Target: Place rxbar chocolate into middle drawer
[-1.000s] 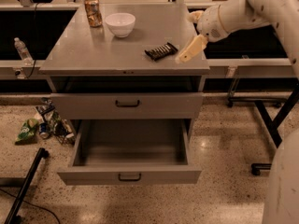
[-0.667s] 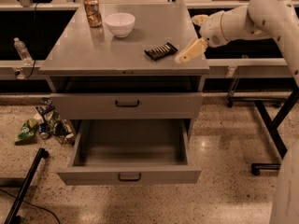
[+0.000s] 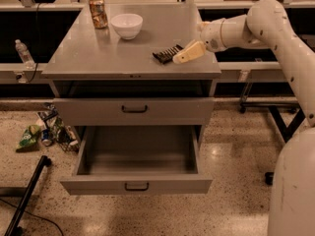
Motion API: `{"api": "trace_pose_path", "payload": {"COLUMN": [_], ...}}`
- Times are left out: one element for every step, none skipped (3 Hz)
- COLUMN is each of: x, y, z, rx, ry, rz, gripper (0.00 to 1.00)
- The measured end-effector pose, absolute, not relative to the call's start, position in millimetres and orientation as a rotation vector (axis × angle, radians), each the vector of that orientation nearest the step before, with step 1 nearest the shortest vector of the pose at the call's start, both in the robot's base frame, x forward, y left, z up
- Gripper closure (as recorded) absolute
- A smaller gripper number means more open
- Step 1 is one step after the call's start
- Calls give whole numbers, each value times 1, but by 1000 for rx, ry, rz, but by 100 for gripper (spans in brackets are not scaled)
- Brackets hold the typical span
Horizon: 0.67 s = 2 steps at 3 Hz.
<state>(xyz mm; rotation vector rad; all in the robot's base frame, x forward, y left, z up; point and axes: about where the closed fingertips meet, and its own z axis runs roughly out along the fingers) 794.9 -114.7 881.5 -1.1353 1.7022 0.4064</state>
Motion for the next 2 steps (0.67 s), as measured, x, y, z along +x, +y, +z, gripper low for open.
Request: {"api": "trace_pose_path", "payload": {"x": [803, 808], "y": [-100, -91], "z": [873, 861], "rx": [-1124, -1117], "ry": [1704, 1711], "rz": [480, 552], "gripper": [0, 0]}}
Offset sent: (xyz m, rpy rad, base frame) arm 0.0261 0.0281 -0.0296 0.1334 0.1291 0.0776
